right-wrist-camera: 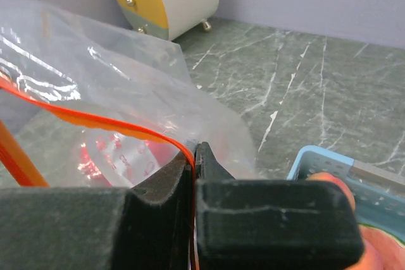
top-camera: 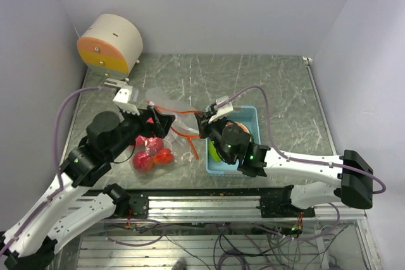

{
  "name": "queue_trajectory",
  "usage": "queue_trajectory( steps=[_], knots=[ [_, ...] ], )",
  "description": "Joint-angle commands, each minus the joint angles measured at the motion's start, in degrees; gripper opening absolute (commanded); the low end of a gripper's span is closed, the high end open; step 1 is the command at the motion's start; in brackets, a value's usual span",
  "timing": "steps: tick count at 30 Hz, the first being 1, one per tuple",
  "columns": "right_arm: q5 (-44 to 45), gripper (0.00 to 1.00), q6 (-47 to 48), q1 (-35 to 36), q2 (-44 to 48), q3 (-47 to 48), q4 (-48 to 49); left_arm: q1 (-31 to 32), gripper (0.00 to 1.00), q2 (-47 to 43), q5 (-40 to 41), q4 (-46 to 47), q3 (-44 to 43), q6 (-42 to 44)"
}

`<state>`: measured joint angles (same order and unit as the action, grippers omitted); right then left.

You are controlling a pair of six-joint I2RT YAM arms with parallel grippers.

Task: Place the food in the zip-top bag and seal the zipper
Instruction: Open the zipper of the food storage bag.

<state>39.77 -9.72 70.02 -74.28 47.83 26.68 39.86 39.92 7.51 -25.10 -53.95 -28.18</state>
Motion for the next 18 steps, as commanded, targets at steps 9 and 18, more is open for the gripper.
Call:
queue_trajectory(
  steps=[9, 18],
  knots=[
    [-5.89, 0.00, -7.94, -2.10, 0.94, -1.70, 0.71, 0.08, 1.00, -8.07, -9.06, 8.28, 7.27, -0.46],
    [-8.67, 0.00, -9.04, -2.01, -0.91, -0.23, 1.77, 0.02, 1.00, -4.38, -9.62, 20.77, 12.27, -4.79]
  ],
)
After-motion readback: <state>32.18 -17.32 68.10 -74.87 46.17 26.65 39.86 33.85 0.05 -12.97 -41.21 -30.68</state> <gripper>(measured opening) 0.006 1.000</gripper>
